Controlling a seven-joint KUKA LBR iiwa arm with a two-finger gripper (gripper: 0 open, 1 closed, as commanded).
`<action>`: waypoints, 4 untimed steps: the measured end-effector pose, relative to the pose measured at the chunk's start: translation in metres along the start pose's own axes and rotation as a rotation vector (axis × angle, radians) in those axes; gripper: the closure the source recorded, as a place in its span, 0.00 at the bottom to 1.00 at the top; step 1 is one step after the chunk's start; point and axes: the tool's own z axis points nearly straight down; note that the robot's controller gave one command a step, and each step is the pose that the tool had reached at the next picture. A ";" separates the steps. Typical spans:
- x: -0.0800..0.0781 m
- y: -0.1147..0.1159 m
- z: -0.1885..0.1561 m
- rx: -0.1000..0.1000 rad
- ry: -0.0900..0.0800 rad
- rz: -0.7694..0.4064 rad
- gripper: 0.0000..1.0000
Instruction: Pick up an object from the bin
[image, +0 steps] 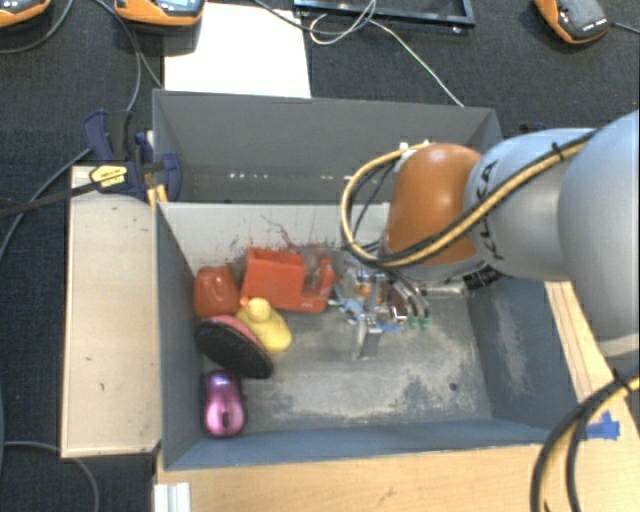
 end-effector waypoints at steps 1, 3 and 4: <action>0.004 -0.043 0.028 0.008 -0.013 0.061 0.00; -0.012 0.014 0.027 -0.002 -0.008 0.162 1.00; -0.012 0.013 -0.004 -0.001 -0.008 0.159 1.00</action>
Offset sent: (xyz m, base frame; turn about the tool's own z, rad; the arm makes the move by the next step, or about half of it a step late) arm 0.0087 0.0135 -0.0303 0.1662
